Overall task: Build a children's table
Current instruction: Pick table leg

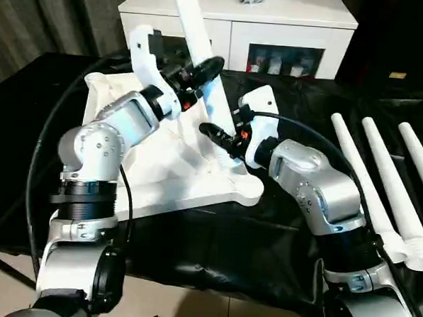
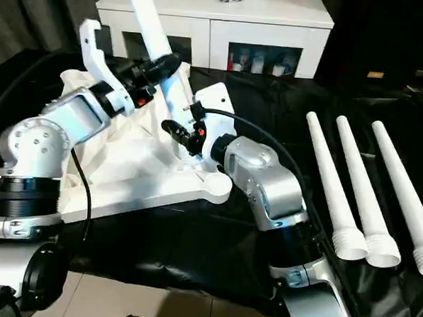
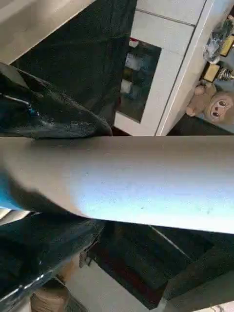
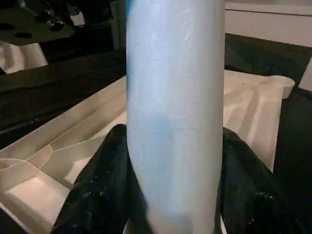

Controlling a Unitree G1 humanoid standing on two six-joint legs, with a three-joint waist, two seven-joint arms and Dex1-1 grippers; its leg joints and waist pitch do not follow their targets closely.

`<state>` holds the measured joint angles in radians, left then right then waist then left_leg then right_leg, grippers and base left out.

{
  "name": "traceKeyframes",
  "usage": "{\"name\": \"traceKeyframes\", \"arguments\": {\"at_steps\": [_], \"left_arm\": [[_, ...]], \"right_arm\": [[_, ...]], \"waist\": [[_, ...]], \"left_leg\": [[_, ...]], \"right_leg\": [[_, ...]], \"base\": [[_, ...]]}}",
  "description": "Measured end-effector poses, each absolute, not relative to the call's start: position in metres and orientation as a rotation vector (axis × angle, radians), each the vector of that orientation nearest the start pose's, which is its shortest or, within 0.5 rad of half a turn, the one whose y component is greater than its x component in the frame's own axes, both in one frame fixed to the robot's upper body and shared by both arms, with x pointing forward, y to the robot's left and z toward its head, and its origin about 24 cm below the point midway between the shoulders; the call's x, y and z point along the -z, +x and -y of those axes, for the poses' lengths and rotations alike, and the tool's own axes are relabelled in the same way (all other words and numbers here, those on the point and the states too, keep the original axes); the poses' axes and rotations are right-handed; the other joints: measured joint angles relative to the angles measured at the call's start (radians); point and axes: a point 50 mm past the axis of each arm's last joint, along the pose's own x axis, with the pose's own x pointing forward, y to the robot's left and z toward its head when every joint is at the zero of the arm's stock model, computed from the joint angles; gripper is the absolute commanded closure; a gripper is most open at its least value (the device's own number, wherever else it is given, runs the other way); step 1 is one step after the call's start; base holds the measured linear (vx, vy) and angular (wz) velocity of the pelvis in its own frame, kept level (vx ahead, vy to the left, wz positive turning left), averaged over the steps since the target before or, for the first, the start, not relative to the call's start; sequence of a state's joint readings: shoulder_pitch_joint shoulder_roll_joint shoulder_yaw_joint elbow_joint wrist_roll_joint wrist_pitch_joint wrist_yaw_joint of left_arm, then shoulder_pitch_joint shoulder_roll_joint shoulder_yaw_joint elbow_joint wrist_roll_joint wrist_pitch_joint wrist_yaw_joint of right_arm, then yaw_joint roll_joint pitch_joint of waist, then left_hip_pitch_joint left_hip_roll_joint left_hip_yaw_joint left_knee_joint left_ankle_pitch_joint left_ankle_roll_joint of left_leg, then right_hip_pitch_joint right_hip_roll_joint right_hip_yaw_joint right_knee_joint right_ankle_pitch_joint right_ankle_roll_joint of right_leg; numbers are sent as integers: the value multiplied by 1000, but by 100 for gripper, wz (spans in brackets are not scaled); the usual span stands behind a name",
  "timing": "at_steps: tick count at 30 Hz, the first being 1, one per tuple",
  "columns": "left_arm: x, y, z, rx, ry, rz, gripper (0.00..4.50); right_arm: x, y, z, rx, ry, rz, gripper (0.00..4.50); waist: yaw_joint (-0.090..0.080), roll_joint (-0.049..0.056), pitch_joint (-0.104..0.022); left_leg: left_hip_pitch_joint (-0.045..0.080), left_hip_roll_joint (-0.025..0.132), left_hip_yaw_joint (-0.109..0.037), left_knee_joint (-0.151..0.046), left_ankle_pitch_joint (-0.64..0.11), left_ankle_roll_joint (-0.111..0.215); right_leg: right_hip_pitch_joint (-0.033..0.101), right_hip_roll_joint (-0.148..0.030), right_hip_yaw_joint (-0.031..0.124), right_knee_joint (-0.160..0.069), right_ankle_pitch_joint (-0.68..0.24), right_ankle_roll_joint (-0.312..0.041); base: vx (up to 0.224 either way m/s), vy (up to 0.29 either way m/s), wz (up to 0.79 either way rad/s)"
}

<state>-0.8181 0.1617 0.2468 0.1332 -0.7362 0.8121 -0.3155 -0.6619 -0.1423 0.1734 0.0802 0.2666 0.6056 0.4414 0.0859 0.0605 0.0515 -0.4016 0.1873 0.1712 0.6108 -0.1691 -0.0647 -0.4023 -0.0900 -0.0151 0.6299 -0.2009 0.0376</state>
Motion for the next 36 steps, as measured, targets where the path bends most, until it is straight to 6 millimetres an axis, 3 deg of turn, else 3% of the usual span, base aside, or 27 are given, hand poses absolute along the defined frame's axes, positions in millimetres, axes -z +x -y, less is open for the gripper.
{"name": "traceKeyframes", "arguments": {"at_steps": [2,11,19,36], "left_arm": [[-216,348,-121,761,-520,-24,267],[-219,336,-115,992,-425,-19,268],[-219,329,-115,1145,-327,-33,268],[-225,318,-109,1300,-267,-2,268]], "right_arm": [[-153,331,62,-828,-31,-99,191],[-162,328,76,-984,50,-130,132],[-175,318,102,-1170,19,-210,132],[-165,309,99,-1331,66,-313,132]], "waist": [[0,0,0],[1,0,0],[1,0,0],[3,0,0]], "left_leg": [[0,0,0,0,0,0],[0,0,0,0,0,0],[0,0,0,0,0,0],[0,0,1,0,1,1]], "right_leg": [[0,0,0,0,0,0],[0,0,0,0,0,0],[0,0,0,0,0,0],[0,0,0,1,0,0]], "base": [[0,0,0],[0,0,0],[0,0,0],[0,0,0]]}}
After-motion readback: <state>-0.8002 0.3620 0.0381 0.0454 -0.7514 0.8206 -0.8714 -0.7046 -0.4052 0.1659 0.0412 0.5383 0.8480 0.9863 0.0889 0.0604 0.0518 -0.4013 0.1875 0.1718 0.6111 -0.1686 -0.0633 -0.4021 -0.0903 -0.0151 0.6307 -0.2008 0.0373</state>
